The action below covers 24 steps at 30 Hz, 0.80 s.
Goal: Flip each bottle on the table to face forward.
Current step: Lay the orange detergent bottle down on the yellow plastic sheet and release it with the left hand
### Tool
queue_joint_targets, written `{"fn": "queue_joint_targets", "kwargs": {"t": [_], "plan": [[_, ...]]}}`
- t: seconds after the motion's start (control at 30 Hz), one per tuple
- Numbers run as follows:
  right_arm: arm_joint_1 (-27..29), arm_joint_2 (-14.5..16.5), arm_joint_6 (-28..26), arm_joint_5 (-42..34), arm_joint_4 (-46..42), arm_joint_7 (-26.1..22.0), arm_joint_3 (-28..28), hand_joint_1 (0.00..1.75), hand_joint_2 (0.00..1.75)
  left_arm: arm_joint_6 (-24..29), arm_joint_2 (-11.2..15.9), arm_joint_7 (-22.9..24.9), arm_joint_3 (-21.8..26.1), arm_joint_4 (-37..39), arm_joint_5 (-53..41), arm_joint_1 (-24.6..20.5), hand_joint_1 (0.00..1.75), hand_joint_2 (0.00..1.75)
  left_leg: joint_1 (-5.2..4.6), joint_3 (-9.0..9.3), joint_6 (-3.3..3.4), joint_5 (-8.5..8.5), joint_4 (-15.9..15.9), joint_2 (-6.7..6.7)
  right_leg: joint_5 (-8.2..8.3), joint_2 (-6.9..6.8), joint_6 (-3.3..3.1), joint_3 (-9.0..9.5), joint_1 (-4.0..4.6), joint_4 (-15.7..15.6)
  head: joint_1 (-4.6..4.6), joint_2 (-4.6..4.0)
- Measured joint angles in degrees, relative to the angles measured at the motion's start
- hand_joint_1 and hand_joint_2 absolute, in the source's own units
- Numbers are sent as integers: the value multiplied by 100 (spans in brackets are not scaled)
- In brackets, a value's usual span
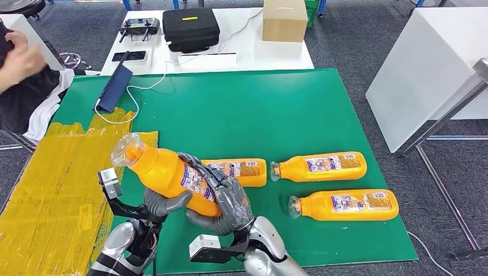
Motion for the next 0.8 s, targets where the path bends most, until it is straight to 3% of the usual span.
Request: {"fn": "queue_joint_targets", "kwargs": {"t": [0.1, 0.13, 0.8], "plan": [[-1, -1, -19, 5, 0, -1, -1, 175, 175, 9, 0, 0, 1, 0, -5, 1, 30, 175, 0, 0, 0, 0, 0, 0, 0, 0, 0, 0, 0, 0, 0, 1], [-1, -3, -34, 6, 0, -1, -1, 175, 175, 22, -1, 0, 2, 0, -13, 2, 0, 175, 0, 0, 0, 0, 0, 0, 0, 0, 0, 0, 0, 0, 0, 1], [208, -192, -185, -37, -554, 51, -120, 175, 175, 166, -44, 11, 19, 1, -24, 28, 0, 175, 0, -2, 0, 0, 0, -2, 0, -1, 0, 0, -1, 0, 2, 0]]}}
